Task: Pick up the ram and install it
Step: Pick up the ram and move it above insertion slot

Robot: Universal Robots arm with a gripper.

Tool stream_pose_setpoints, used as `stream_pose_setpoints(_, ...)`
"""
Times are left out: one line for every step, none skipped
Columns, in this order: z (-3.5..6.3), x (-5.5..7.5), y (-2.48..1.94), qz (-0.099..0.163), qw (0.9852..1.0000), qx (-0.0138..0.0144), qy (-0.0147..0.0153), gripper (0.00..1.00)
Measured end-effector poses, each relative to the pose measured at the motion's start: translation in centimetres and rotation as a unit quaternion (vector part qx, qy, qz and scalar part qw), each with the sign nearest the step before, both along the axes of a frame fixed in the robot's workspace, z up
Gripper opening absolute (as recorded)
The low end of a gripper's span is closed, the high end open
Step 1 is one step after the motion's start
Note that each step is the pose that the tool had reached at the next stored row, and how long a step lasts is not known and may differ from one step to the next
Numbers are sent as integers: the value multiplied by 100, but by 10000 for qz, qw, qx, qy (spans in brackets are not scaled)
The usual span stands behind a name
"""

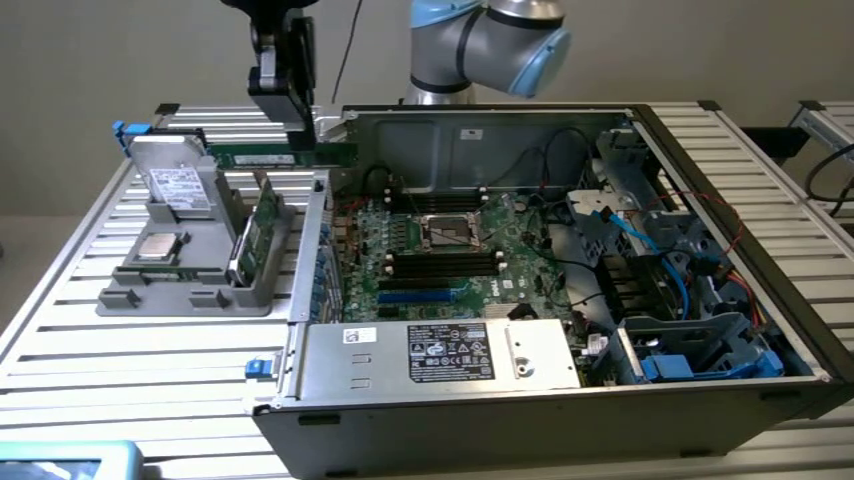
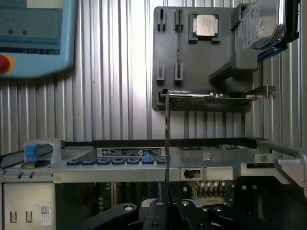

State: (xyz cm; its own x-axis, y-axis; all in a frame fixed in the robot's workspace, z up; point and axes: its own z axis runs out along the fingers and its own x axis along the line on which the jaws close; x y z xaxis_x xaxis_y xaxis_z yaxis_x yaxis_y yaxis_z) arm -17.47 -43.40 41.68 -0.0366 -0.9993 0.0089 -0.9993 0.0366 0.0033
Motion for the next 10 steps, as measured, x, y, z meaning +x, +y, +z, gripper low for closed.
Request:
stream_pose_setpoints(0,45,0,1,10000,0,1,12)
stream_pose_setpoints(0,91,0,1,10000,0,1,12)
stream_pose_setpoints(0,136,0,2,10000,0,2,12)
stream_pose_setpoints(0,181,0,3,10000,0,2,12)
stream_pose_setpoints(0,226,0,3,10000,0,2,12)
stream_pose_setpoints(0,271,0,4,10000,1,1,12)
stream_pose_setpoints(0,316,0,5,10000,0,2,12)
stream_pose_setpoints(0,365,0,7,10000,0,2,12)
stream_pose_setpoints(1,410,0,8,10000,0,2,12)
stream_pose_setpoints(1,455,0,9,10000,0,2,12)
